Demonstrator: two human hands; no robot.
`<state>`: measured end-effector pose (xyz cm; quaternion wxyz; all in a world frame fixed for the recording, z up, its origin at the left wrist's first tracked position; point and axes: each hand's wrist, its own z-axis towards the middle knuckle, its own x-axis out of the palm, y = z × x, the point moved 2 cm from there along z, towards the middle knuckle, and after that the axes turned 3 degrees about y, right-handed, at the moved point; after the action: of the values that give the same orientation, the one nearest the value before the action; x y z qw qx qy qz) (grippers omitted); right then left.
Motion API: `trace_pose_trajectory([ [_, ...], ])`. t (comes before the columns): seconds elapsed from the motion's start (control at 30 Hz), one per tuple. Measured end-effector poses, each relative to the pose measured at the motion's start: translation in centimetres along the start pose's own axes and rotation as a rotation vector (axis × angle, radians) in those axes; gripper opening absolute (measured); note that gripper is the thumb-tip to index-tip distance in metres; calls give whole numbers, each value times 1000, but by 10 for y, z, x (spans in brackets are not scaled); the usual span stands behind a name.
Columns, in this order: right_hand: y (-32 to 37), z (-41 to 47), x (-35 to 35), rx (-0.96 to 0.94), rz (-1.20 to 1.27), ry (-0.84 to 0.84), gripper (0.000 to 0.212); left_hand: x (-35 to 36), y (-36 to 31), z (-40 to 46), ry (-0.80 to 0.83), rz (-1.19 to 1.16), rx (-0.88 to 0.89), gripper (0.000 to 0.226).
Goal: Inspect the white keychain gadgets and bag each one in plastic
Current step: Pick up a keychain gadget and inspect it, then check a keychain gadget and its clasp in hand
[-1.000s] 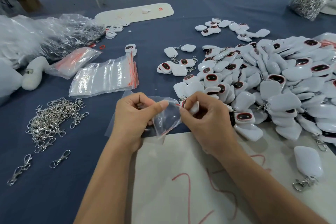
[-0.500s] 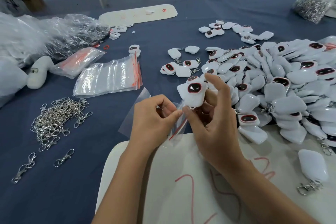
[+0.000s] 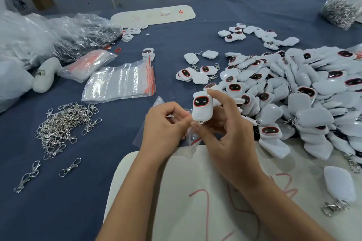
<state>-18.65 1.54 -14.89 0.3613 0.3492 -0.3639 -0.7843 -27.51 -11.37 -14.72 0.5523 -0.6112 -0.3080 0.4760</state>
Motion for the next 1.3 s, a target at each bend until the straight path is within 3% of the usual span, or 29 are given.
trace_pose_trajectory([
  [0.13,-2,1,2,-55,-81,102,57,-6,6,2,-62,-303,-117,21],
  [0.4,-1,2,0,-144,-208,99,65,-14,4,4,-49,-499,-157,27],
  [0.5,2,1,-1,-143,-171,99,65,-13,3,4,-53,-446,-135,26],
  [0.7,2,3,-7,-171,-318,37,30,-15,1,1,-178,7,64,21],
  [0.83,1,5,-9,-206,-384,29,27,-13,-2,1,-214,130,156,23],
  [1.13,9,1,-5,-329,-341,32,21,-13,-9,0,-293,84,258,20],
  [1.23,10,1,-3,-356,-372,-8,19,-15,-10,0,-288,-80,193,21],
  [1.3,11,0,-5,-278,-348,-107,12,-19,-11,1,-276,-233,153,22],
])
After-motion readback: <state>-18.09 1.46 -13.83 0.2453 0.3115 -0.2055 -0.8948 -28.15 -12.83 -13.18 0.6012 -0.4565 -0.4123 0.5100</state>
